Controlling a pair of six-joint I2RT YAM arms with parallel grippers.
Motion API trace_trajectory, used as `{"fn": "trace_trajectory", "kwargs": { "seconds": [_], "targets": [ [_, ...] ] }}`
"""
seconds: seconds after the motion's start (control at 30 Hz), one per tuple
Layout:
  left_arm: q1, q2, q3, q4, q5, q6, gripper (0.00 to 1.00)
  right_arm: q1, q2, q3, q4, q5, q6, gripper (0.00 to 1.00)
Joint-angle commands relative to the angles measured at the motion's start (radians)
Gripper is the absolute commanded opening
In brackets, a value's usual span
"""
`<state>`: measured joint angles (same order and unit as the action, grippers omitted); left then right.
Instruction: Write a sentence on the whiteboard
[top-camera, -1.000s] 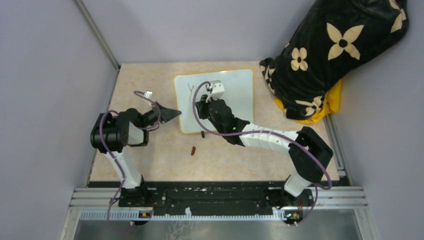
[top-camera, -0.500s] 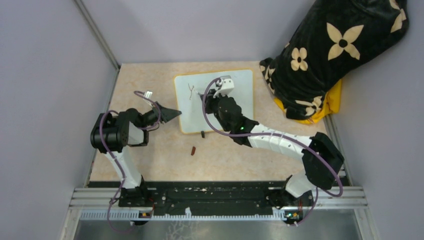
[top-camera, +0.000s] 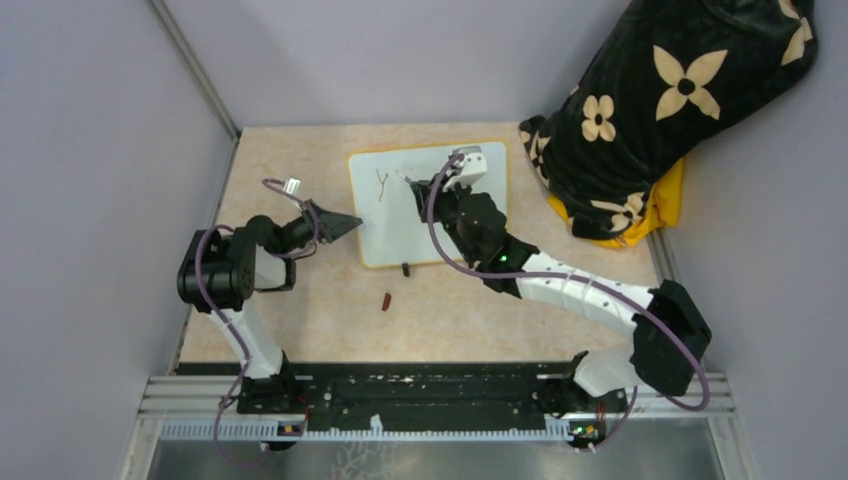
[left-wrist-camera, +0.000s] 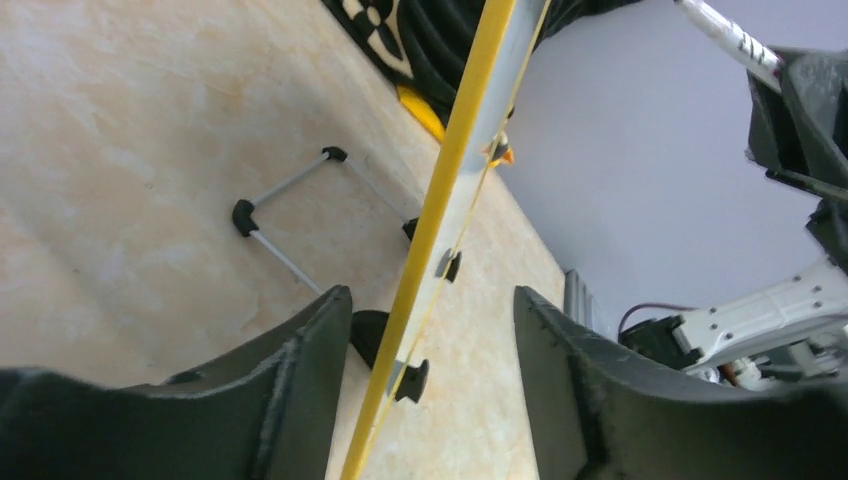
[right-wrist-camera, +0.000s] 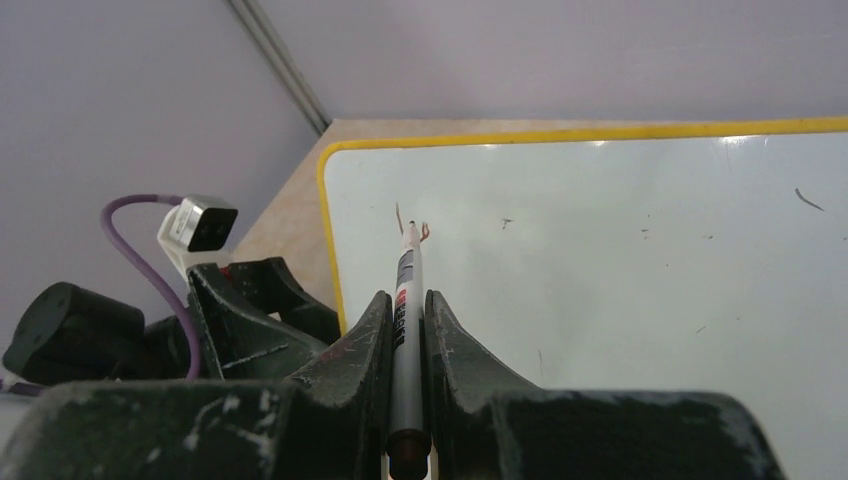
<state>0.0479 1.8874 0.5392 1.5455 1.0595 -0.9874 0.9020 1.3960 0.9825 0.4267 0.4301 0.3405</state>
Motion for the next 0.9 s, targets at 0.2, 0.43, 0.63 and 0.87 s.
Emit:
{"fn": "trace_trajectory", "kwargs": {
  "seconds": [0.2, 0.43, 0.63, 0.87],
  "targets": [
    [0.071, -0.133, -0.052, 0.230, -0.098, -0.032, 0.99, -0.002, -0.201, -0.044, 0.014, -0.114, -0.015, 0.00],
    [0.101, -0.317, 0.043, -0.476, -0.225, 0.125, 0.99, -0.002, -0.266, -0.066, -0.021, -0.142, -0.023, 0.00],
    [0.091, -0.498, 0.331, -1.254, -0.525, 0.372, 0.99, 0.000, -0.292, -0.086, -0.006, -0.157, -0.017, 0.00],
    [0.096, -0.598, 0.299, -1.273, -0.860, 0.194, 0.99, -0.001, -0.310, -0.097, -0.002, -0.176, -0.011, 0.00]
  ]
}}
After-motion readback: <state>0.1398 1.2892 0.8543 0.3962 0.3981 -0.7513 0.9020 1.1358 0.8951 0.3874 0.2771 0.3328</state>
